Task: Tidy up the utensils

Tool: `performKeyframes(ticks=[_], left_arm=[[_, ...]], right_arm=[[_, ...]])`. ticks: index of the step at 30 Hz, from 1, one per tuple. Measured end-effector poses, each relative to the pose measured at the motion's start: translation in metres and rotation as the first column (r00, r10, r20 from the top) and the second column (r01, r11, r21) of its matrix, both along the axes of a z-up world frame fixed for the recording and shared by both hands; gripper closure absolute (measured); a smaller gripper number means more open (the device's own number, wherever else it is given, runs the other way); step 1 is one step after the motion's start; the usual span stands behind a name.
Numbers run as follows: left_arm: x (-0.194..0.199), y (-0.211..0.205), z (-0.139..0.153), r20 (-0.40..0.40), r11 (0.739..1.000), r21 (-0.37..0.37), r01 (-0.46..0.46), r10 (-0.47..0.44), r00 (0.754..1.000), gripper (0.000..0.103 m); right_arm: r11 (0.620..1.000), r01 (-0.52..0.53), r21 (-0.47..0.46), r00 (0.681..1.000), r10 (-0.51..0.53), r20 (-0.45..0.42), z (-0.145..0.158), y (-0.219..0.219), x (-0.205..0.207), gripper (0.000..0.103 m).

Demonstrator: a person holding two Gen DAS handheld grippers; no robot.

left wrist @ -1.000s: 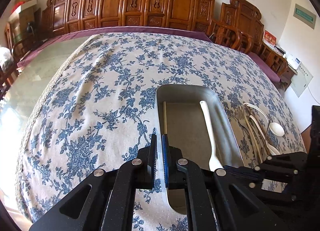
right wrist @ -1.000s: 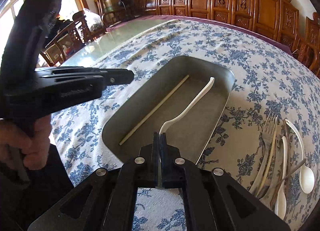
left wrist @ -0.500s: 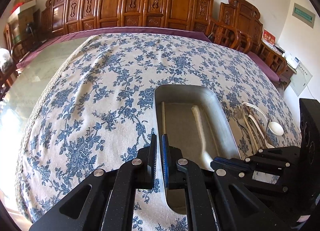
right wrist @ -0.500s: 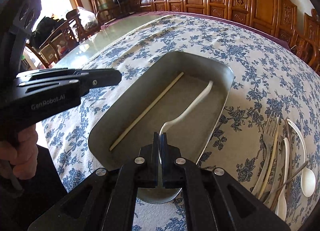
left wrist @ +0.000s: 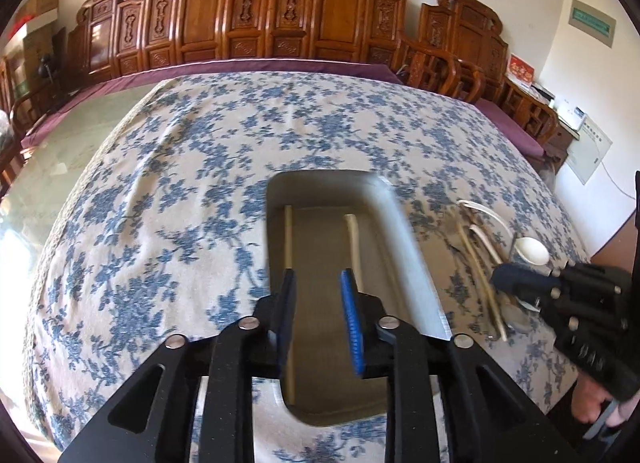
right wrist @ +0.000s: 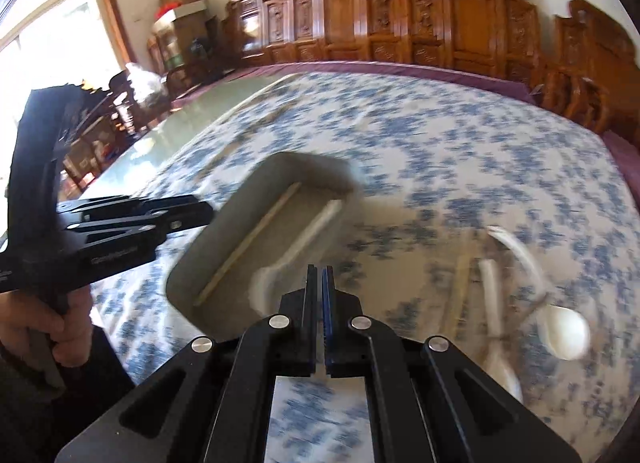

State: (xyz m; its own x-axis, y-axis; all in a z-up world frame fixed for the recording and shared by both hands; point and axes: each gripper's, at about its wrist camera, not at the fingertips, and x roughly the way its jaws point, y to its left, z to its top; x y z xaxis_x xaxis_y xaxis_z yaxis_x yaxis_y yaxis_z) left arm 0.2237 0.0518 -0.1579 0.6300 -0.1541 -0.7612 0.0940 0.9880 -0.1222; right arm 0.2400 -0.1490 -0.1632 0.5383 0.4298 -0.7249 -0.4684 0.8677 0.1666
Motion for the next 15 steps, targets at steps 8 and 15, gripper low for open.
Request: performKeyframes(ticks=[8,15], left_arm=[[-0.002,-0.045,0.004,0.013,0.997,0.001,0.083,-0.083,0.996,0.073],[-0.005,-0.071,-0.002,0.005,0.991,0.009,0.131,-0.131,0.991,0.073]], right_arm=[[0.989,0.141,-0.044,0.990,-0.141,0.004,-0.015,-0.065,0.008,0.099],[0.982,0.180,-0.062,0.983,-0.182,-0.032,-0.042,-0.079,0.005,0.086]])
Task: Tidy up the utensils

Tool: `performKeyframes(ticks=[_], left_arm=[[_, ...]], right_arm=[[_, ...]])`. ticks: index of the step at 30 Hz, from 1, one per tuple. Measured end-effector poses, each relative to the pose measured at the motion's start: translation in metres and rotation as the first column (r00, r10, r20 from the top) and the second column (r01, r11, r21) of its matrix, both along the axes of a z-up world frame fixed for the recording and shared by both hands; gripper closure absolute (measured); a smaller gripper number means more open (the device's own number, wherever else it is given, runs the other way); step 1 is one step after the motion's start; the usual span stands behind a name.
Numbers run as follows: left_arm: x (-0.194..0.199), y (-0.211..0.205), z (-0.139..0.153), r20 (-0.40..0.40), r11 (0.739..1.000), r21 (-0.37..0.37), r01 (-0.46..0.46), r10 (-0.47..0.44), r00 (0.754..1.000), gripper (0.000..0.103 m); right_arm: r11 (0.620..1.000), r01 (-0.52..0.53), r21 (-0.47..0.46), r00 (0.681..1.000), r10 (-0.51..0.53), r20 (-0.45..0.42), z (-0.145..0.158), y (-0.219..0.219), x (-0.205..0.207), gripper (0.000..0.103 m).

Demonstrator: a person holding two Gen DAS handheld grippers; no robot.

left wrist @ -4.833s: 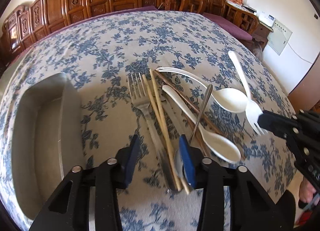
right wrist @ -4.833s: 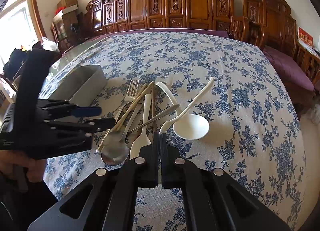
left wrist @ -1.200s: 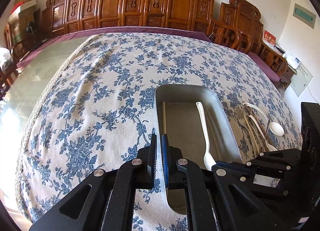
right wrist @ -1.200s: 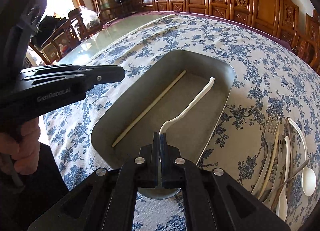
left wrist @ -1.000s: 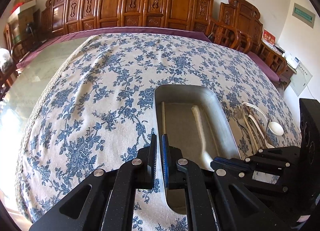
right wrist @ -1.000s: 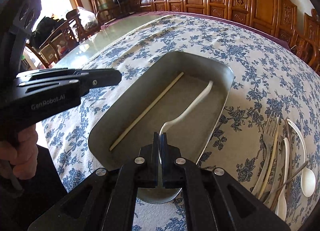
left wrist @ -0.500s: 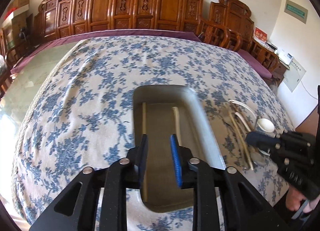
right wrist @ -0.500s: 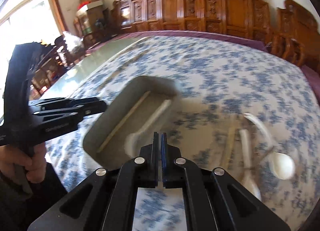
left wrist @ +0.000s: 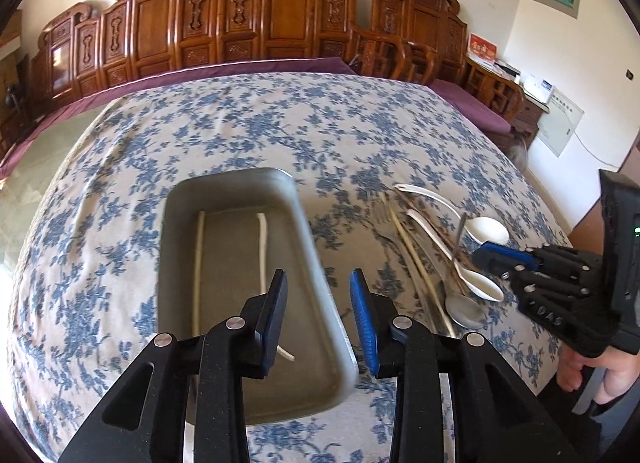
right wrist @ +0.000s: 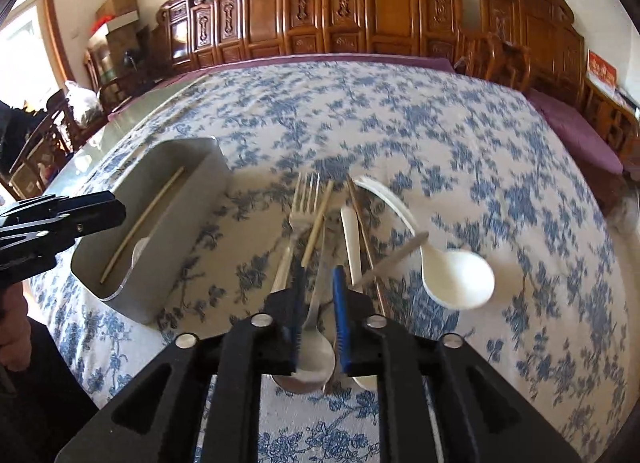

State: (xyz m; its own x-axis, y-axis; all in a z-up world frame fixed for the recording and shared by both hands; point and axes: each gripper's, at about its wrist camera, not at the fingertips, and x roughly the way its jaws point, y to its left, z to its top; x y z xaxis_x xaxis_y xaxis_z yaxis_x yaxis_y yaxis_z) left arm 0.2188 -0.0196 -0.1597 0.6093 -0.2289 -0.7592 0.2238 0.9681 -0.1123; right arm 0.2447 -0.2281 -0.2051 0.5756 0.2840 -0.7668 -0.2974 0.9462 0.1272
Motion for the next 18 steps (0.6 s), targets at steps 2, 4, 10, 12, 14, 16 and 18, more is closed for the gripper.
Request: performKeyframes(ticks=[2,4,10,12,14,16,18], left_arm=[[-0.002,-0.005,-0.001,-0.001,1.000,0.007,0.009,-0.009,1.000,0.073],[-0.003,-0.009,-0.003,-0.004,1.000,0.012,0.019,-0.019,1.000,0.072],[-0.007,-0.018,-0.009,-0.017,0.999,0.020,0.042,-0.042,0.999,0.072],[-0.009,-0.021,-0.010,-0.017,0.998,0.025,0.053,-0.053,0.998,0.072],[-0.011,-0.023,-0.011,-0.016,0.998,0.029,0.059,-0.058,0.998,0.072],[-0.012,-0.025,-0.012,-0.017,0.997,0.032,0.063,-0.063,0.998,0.072],[-0.013,-0.026,-0.014,-0.018,0.997,0.036,0.065,-0.064,0.998,0.072]], right_arm=[[1.000,-0.011,-0.001,1.000,0.011,-0.004,-0.004,0.002,-0.004,0.086],[0.999,-0.024,-0.024,1.000,0.023,-0.005,-0.009,0.007,-0.009,0.082],[0.996,-0.061,-0.069,0.998,0.061,0.009,-0.014,0.014,-0.029,0.061],[0.994,-0.079,-0.079,0.997,0.080,0.010,-0.015,0.017,-0.035,0.057],[0.991,-0.095,-0.098,0.995,0.096,0.008,-0.018,0.021,-0.039,0.057],[0.984,-0.114,-0.139,0.993,0.116,0.006,-0.022,0.027,-0.042,0.057],[0.974,-0.124,-0.189,0.992,0.128,0.007,-0.027,0.032,-0.043,0.057]])
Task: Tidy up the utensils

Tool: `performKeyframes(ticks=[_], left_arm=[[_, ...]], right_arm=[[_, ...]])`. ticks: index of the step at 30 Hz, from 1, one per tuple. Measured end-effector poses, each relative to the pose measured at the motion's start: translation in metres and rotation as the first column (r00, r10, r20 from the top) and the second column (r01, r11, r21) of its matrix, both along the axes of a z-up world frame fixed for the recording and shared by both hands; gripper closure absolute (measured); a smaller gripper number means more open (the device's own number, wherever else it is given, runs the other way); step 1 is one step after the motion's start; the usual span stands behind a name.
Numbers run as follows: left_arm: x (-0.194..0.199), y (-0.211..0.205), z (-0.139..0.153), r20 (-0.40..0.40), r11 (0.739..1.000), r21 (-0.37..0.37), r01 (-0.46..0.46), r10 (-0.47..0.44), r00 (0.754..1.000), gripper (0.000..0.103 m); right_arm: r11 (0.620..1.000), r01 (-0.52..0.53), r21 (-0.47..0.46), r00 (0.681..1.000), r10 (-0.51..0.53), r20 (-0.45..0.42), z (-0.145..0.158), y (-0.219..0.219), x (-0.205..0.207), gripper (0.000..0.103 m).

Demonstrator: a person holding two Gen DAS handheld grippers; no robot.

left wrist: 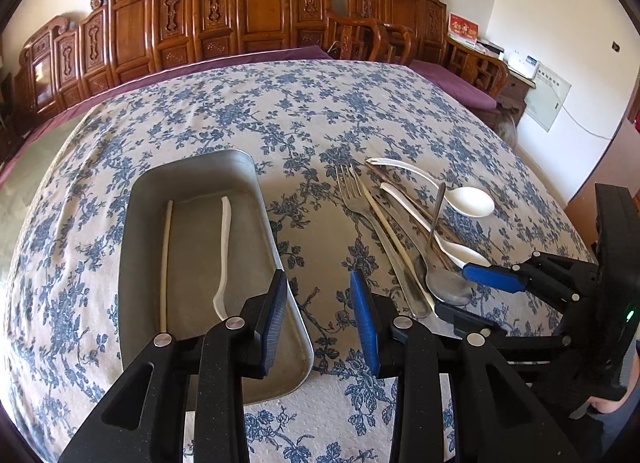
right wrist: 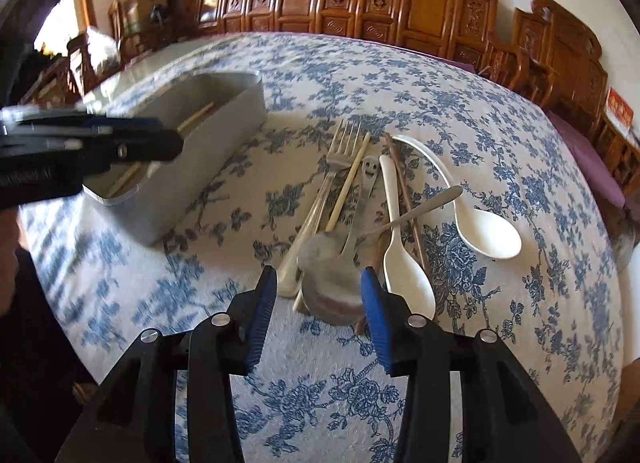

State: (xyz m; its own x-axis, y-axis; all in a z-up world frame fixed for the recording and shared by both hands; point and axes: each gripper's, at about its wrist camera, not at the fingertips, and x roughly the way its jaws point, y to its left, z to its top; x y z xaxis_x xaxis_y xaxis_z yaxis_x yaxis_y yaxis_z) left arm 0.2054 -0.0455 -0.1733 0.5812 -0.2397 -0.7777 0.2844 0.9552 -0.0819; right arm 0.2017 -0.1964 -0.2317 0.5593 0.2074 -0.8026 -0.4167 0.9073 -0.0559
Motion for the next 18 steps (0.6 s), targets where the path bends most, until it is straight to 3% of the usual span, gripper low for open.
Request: performKeyframes(ticks=[5,10,18], left_arm=[[-0.001,0.000,-0.003,-0.007,1.000,0.007,0.001,-0.001,1.000,0.072],[-0.001,-0.002,-0.005,-0.009,1.000,0.010,0.002,-0.002,1.000,0.072],[-0.002,-0.006,-0.008,-0.009,1.000,0.020,0.014,-0.014,1.000,0.072]], right_arm=[[0.995,-0.016,-0.103,1.000,0.018,0.017,-0.013,0.004,-0.001,0.057],[0.996,-0.016,-0.083,1.000,0.018,0.026,-0.011,-0.002,-0.001,0.076],[0.999,-0.036,0.003,0.999,0.036,0.032,0.000,-0.009,0.000,0.097]])
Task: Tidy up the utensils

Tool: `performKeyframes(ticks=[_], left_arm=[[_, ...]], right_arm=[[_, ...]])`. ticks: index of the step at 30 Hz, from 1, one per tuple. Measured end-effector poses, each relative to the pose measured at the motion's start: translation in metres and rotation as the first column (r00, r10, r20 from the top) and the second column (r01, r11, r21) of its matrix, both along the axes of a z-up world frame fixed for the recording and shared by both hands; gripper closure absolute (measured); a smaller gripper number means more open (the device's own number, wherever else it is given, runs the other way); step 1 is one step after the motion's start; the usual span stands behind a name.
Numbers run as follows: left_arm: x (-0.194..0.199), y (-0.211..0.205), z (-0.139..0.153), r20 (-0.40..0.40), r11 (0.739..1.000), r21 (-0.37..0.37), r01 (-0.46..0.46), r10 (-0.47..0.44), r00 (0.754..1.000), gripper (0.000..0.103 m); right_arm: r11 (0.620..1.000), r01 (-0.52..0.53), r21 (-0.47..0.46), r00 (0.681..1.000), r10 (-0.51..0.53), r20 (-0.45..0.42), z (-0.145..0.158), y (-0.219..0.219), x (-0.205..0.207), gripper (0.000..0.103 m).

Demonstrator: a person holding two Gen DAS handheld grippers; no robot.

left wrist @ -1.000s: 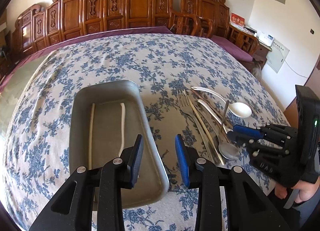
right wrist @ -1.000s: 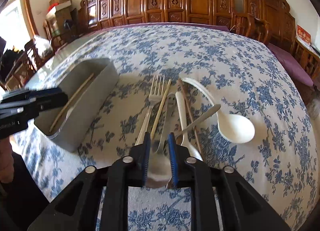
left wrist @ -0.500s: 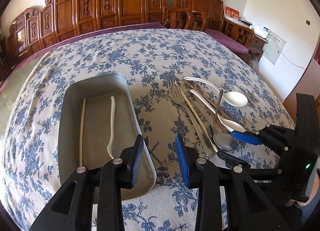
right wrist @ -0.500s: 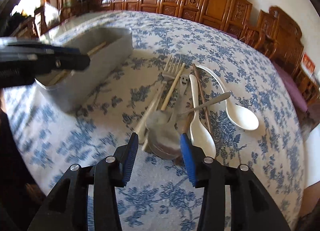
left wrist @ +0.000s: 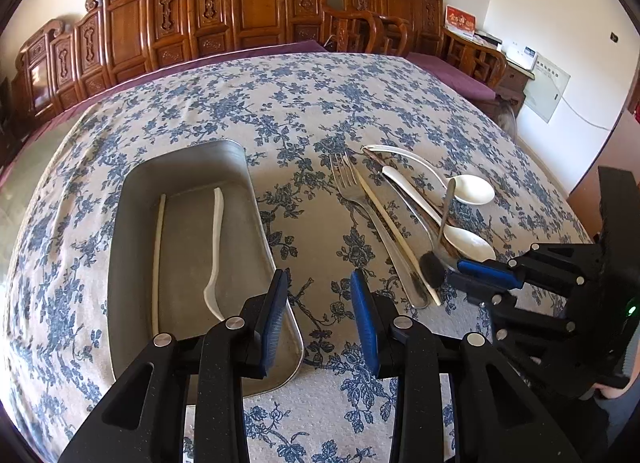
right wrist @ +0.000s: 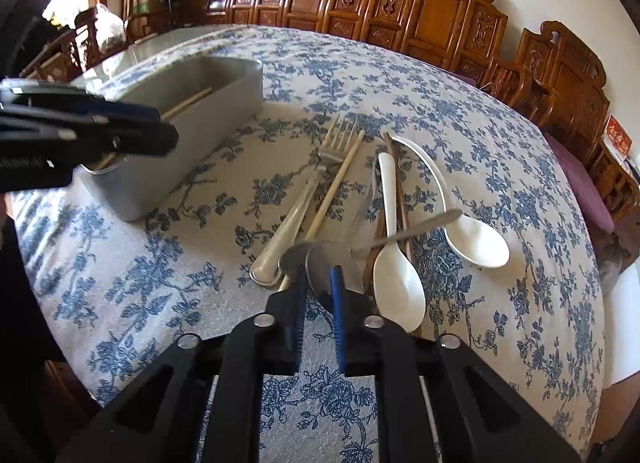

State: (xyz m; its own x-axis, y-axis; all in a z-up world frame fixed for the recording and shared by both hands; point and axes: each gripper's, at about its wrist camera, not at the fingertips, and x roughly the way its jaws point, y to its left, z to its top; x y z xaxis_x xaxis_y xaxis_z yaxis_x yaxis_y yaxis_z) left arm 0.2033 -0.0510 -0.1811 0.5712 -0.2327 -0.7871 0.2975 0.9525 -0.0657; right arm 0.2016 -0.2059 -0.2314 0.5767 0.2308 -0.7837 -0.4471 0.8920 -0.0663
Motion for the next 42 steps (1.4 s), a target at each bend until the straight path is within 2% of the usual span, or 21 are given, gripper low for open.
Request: performKeyframes(ticks=[10,20,29,37,42], left_arm=[[-0.002,-0.007,-0.002,0.004,1.000,0.001,-0.003,0.003,1.000,0.072],[-0.016,-0.024,0.012,0.060,1.000,-0.018,0.017,-0.016,0.998,0.072],[-0.016,-0.042,0.008,0.059,0.999,-0.011,0.050,-0.050,0.997,0.072],[0.001,-0.069,-0.010,-0.018,0.993,-0.030,0.113,-0.114,0.993,0.072],[0.011,-0.088,-0.019,-0.037,0.987,-0.008,0.163,-0.163,0.986,0.073]], right_arm=[[0.992,-0.011,0.128,0.999,0.004,0.054,0.028,-0.019,-0.001,0.100],[0.972,0.007,0.236,0.991,-0.039,0.131,0.057,-0.047,-0.002,0.101],[0.961,0.029,0.273,0.983,-0.077,0.166,0.067,-0.071,0.000,0.101],[0.969,0.070,0.237,0.981,-0.109,0.158,0.056,-0.086,0.004,0.101],[0.962,0.092,0.258,0.980,-0.133,0.146,0.053,-0.096,0.006,0.101]])
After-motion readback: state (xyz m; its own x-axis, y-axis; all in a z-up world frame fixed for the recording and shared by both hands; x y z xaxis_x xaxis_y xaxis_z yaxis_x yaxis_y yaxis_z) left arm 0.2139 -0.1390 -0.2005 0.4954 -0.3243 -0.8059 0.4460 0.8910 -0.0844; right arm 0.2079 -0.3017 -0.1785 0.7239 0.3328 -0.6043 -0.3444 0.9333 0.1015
